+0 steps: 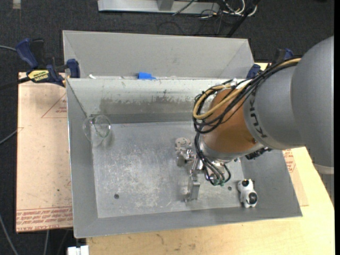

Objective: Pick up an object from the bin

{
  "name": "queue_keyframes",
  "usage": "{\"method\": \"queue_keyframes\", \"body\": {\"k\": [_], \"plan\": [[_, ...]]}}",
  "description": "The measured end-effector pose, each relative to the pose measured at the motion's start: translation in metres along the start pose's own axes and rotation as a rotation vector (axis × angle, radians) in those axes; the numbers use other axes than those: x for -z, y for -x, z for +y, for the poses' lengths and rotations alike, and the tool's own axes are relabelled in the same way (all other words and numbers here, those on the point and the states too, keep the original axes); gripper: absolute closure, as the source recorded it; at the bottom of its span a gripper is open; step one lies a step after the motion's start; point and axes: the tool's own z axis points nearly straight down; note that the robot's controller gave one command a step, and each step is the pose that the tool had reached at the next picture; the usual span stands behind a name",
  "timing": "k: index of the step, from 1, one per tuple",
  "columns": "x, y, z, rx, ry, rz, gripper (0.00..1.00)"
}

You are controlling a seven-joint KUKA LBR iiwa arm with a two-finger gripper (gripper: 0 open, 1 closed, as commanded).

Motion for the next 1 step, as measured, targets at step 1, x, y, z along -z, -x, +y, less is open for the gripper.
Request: {"method": "queue_keyframes", "body": {"k": [1], "plan": [[-0.0003, 0.0204, 0.0379, 0.103, -0.002, -0.002, 0.00]]}}
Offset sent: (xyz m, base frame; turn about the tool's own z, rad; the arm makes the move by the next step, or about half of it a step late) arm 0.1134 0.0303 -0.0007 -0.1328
